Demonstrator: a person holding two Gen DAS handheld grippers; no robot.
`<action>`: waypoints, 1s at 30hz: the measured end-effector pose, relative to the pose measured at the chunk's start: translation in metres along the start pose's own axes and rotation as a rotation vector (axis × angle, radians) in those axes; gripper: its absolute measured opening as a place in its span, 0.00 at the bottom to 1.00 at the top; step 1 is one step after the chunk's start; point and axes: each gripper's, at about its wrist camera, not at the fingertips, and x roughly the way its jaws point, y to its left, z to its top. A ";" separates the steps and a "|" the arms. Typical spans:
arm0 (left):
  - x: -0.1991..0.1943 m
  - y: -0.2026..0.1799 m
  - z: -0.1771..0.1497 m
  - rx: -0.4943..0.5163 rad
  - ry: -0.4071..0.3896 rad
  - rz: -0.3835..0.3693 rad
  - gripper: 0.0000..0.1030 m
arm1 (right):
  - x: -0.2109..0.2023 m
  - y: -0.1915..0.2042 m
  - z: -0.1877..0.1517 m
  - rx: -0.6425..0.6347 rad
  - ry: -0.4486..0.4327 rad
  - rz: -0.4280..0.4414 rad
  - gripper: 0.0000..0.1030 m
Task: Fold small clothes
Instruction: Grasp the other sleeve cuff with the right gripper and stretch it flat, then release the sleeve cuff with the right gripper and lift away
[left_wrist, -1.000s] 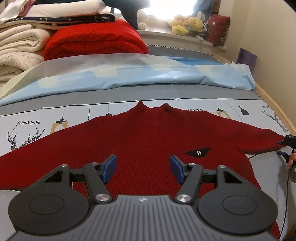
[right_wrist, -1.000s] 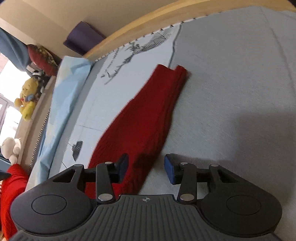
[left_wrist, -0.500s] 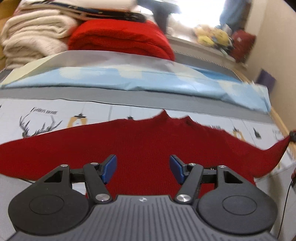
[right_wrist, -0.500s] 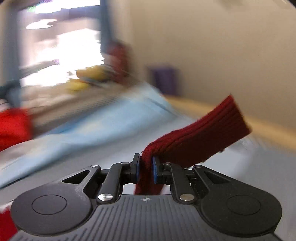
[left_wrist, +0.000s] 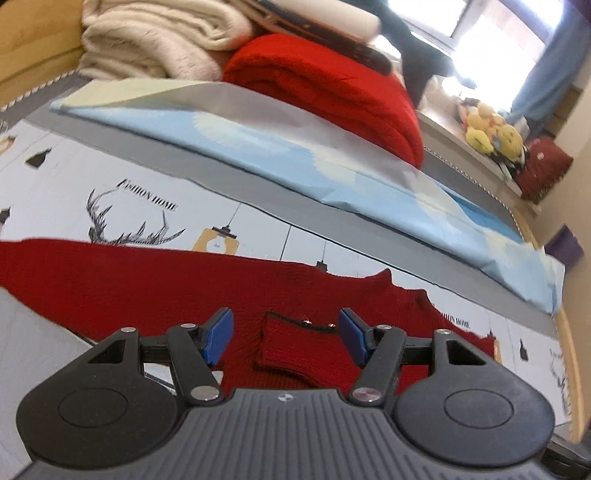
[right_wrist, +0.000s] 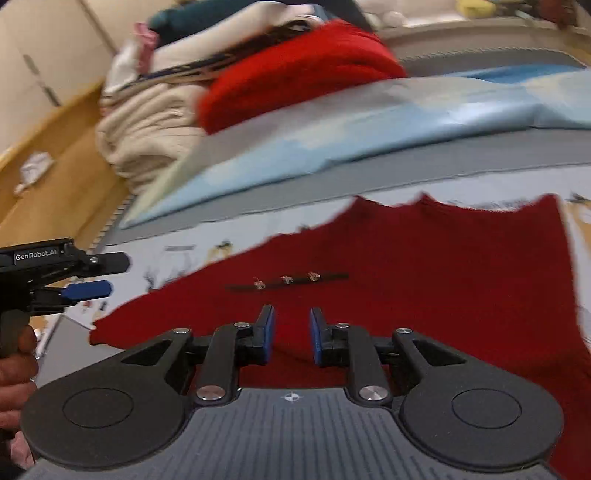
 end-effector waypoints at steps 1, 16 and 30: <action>0.000 0.004 0.002 -0.013 0.004 -0.005 0.66 | -0.013 -0.004 0.003 0.014 -0.009 -0.026 0.28; 0.010 0.020 -0.004 -0.028 0.052 0.026 0.45 | -0.027 -0.186 -0.040 0.508 -0.017 -0.361 0.43; 0.004 0.046 0.003 -0.064 0.057 0.049 0.45 | 0.002 -0.165 -0.031 0.409 0.067 -0.509 0.43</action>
